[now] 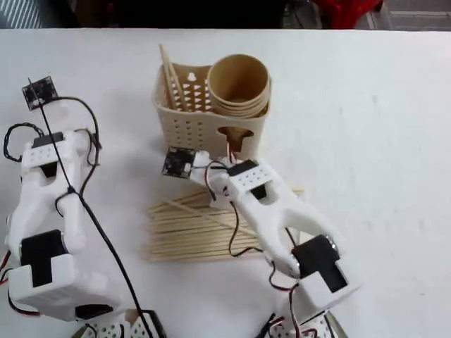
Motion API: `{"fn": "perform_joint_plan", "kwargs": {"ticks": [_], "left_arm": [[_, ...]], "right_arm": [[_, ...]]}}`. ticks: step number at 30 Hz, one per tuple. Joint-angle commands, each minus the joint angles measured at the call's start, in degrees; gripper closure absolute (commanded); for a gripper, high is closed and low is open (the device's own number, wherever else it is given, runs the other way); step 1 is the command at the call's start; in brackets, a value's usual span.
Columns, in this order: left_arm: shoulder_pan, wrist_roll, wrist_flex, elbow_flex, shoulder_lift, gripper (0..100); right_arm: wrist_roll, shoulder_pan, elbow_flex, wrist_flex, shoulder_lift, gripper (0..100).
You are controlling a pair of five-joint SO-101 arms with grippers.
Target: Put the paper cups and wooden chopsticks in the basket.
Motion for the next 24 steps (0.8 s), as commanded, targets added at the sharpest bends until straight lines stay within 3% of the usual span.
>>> {"fn": "perform_joint_plan", "kwargs": {"ticks": [1, 3, 7, 15, 24], "left_arm": [[0.1, 0.4, -0.9, -0.2, -0.3, 87], [0.1, 0.4, -0.9, -0.2, -0.3, 87], [0.1, 0.4, -0.9, -0.2, -0.3, 87], [0.1, 0.4, -0.9, -0.2, -0.3, 87], [0.1, 0.4, -0.9, -0.2, -0.3, 87]], "right_arm": [[0.6, 0.9, -3.1, 1.7, 0.4, 90.5], [0.5, 0.7, -3.0, 2.0, -0.1, 99.4], [0.3, 0.5, -3.1, 5.3, -2.5, 98.7], [-7.4, 0.3, -3.3, 12.3, -16.0, 98.3], [-7.7, -6.2, -3.4, 18.0, -33.9, 98.3]]}}
